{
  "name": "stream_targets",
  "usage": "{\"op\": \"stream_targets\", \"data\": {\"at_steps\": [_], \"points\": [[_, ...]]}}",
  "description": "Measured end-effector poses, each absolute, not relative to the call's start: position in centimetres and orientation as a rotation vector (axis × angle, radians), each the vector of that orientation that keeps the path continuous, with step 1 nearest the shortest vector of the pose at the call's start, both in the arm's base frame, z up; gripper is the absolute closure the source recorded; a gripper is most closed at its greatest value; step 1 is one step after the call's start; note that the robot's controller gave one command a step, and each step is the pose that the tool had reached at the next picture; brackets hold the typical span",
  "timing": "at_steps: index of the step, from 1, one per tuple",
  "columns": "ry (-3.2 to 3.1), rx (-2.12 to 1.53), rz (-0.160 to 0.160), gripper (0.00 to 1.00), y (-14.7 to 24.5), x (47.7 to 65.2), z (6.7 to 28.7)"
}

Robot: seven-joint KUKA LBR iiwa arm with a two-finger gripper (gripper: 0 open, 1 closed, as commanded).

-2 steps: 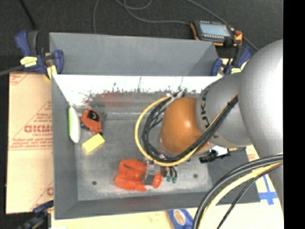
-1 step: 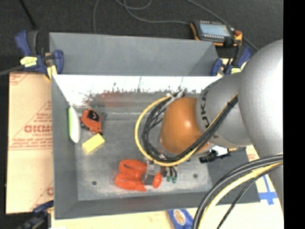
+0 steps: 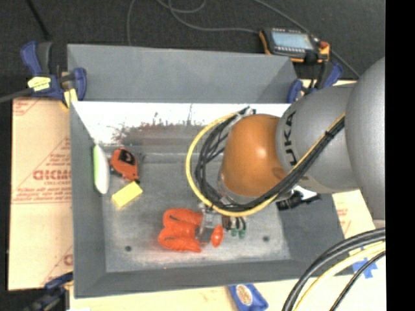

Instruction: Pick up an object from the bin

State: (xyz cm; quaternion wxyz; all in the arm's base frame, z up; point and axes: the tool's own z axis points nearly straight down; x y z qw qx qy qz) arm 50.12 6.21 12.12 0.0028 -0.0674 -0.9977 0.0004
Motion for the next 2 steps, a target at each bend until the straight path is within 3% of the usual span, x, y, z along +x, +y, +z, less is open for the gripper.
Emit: {"op": "stream_targets", "data": {"at_steps": [1,2], "points": [[-3.136,-0.205,-0.002,1.0,6.3,50.4,13.5],[-3.137,-0.196,0.001,1.0,0.9,50.5,12.8]]}}
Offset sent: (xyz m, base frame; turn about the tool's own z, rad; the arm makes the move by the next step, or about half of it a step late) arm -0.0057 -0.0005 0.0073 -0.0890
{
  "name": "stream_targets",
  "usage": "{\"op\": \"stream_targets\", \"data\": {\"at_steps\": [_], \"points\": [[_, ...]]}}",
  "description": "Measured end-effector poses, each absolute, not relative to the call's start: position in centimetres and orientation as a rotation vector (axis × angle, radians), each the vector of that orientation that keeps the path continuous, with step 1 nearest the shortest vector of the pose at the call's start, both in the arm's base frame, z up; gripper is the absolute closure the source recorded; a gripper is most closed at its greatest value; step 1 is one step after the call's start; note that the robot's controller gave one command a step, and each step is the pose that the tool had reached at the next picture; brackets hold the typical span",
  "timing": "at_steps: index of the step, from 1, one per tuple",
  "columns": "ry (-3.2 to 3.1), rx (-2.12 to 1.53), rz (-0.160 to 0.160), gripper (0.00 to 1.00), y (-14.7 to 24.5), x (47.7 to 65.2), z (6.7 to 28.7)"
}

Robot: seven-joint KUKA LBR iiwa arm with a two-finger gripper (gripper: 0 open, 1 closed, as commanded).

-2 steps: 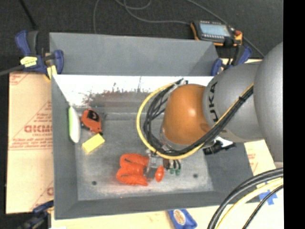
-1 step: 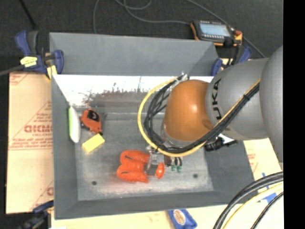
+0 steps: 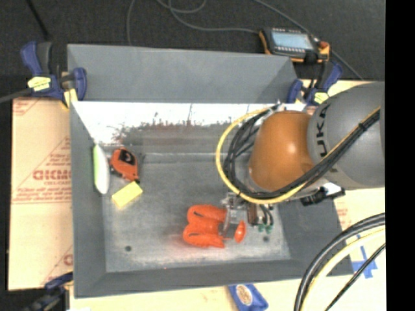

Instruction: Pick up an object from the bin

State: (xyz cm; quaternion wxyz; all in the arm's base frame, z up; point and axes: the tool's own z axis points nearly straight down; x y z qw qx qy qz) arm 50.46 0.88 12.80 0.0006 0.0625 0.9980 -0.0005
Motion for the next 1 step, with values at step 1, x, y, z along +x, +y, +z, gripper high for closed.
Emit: {"op": "stream_targets", "data": {"at_steps": [1], "points": [[3.142,0.175,-0.003,1.0,1.21,49.94,17.62]]}}
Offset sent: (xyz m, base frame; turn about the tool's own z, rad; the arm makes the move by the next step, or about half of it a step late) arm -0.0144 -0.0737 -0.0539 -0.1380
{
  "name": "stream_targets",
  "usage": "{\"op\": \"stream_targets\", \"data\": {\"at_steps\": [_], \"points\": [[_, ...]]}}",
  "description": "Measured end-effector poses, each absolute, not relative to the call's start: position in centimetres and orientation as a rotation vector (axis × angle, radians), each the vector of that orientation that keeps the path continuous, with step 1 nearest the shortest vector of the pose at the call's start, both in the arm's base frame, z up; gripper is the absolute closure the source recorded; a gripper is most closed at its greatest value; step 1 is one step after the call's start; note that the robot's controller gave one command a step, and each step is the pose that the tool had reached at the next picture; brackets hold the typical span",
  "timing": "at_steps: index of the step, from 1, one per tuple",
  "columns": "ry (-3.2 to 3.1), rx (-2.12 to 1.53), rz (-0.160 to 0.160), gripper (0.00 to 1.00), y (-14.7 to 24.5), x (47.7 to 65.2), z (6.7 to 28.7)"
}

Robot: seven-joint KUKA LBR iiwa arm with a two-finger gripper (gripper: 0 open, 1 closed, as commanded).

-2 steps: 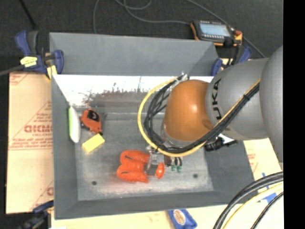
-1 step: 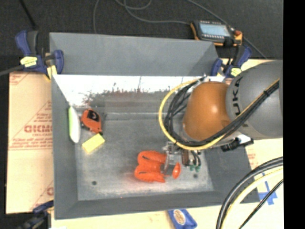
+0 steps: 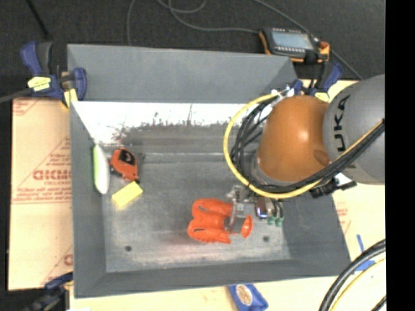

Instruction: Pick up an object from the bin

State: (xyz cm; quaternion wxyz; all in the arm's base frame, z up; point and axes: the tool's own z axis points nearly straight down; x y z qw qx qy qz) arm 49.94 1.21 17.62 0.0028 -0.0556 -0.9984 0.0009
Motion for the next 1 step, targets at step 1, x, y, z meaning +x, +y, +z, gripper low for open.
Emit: {"op": "stream_targets", "data": {"at_steps": [1], "points": [[-3.159,-0.092,-0.001,1.0,-1.08,50.13,16.5]]}}
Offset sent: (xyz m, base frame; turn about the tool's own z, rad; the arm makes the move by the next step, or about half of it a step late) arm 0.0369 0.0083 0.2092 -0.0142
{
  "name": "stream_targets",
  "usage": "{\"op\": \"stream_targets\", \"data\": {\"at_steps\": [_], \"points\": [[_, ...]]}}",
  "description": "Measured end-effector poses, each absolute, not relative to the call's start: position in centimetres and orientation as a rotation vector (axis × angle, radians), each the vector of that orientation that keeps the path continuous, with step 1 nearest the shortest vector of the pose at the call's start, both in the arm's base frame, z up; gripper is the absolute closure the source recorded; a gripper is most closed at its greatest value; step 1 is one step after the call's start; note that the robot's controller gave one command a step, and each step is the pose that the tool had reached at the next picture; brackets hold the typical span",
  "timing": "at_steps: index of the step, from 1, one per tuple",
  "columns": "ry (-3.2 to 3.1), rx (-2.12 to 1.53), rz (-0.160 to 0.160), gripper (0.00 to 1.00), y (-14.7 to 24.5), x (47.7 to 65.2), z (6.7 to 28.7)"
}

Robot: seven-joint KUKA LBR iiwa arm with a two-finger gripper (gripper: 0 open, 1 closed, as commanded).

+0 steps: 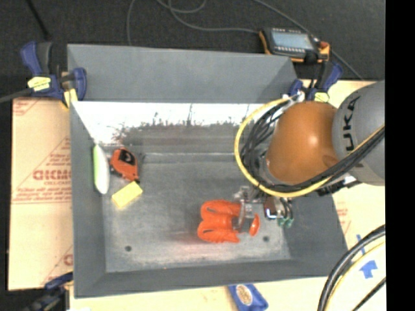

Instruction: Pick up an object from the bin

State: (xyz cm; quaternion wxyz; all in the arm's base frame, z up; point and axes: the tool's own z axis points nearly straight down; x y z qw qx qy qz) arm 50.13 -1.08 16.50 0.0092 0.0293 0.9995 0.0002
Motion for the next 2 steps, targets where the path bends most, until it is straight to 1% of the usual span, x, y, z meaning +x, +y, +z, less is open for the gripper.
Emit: {"op": "stream_targets", "data": {"at_steps": [1,2], "points": [[3.153,0.094,-0.001,1.0,-1.4,50.1,16.9],[3.123,0.075,0.0,1.0,-0.7,53.5,16.0]]}}
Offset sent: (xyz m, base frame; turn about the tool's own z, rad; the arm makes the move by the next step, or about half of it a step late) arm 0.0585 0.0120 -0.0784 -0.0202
